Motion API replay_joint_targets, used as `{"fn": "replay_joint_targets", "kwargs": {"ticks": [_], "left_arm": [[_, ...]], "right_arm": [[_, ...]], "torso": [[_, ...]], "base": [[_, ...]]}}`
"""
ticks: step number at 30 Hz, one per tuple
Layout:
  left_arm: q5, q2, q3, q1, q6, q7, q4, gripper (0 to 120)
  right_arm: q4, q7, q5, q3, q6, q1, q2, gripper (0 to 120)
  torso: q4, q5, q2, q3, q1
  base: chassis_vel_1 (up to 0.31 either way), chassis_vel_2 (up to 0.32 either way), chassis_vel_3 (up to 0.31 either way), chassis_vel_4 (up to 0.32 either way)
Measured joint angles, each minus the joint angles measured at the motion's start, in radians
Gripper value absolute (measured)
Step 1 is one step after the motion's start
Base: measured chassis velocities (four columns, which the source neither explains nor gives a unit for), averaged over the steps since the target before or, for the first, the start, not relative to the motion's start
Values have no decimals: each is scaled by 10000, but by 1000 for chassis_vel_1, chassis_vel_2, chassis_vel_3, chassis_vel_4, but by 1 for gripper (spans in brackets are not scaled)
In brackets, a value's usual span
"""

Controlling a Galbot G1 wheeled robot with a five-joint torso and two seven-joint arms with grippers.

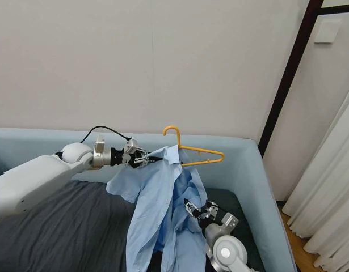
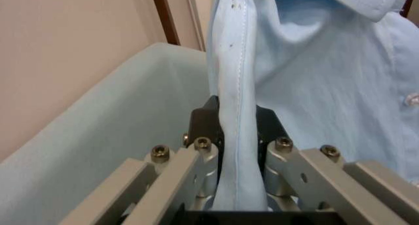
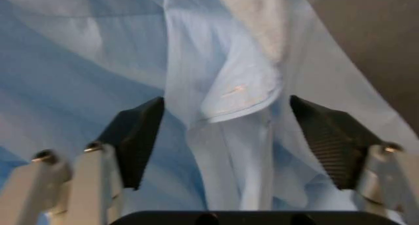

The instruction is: Pick up the clothes from the sofa and hang them on the clothes hanger.

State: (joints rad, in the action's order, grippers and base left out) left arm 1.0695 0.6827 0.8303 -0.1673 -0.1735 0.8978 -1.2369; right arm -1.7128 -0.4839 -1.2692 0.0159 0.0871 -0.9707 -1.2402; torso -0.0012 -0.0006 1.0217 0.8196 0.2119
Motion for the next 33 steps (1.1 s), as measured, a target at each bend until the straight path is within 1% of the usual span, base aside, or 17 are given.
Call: {"fn": "replay_joint_targets", "kwargs": {"ticks": [2,3,6,7,8,12,13,15,16,17,18,20,28,31,33], "left_arm": [[2,-21,-1,0,-2,-1,3,7],[2,-21,-1,0,-2,-1,3,7],[-17,-8,-1,23,-17,-1,54,7],[-24,17,-1,38,-22,-4,71,7],[-24,17,-1,38,-22,-4,71,7],[-30,93,-8,83,-32,-34,125,7],[-30,93,-8,83,-32,-34,125,7],[-19,93,-19,91,-32,-35,110,7],[-19,93,-21,97,-32,-35,110,7],[-19,94,-23,104,-33,-35,109,7],[-19,94,-23,104,-33,-35,109,7],[-19,96,-25,126,-33,-35,109,7],[-74,43,-82,277,-137,-39,92,7],[-228,-52,-235,418,-276,-73,29,7],[-317,-171,-327,501,-414,-73,2,7]], "right_arm": [[10,23,53,-45,-25,-22,-130,66],[10,23,53,-45,-25,-22,-130,66],[63,54,152,-81,-58,6,-277,50],[65,58,175,-84,-72,18,-305,47],[65,58,175,-84,-72,18,-305,47],[66,75,276,-87,-145,28,-334,29],[66,75,276,-87,-145,28,-334,29],[66,88,336,-96,-158,27,-314,20],[69,93,367,-99,-168,21,-304,14],[69,96,388,-99,-177,15,-297,11],[69,96,388,-99,-177,15,-297,11],[68,100,432,-99,-218,9,-288,1],[67,154,655,-133,-285,-28,-143,0],[33,281,716,-238,-179,-35,151,0],[-34,377,773,-321,-20,3,510,0]], "torso": [[0,0,0,0,0],[0,0,0,0,0],[1,0,0,0,0],[1,0,0,0,0],[1,0,0,0,0],[-2,0,0,0,0],[-2,0,0,0,0],[0,0,1,0,0],[0,0,1,0,0],[0,0,0,0,0],[0,0,0,0,0],[0,0,0,0,0],[0,1,0,-1,0],[0,1,0,0,0],[0,1,1,0,0]], "base": [[0,0,0,0],[0,0,0,0],[0,0,0,0],[0,0,0,0],[0,0,0,0],[0,0,0,0],[0,0,0,0],[0,0,0,0],[0,0,0,0],[0,0,0,0],[0,0,0,0],[0,0,0,0],[0,0,0,0],[0,0,0,0],[0,0,0,0]]}}
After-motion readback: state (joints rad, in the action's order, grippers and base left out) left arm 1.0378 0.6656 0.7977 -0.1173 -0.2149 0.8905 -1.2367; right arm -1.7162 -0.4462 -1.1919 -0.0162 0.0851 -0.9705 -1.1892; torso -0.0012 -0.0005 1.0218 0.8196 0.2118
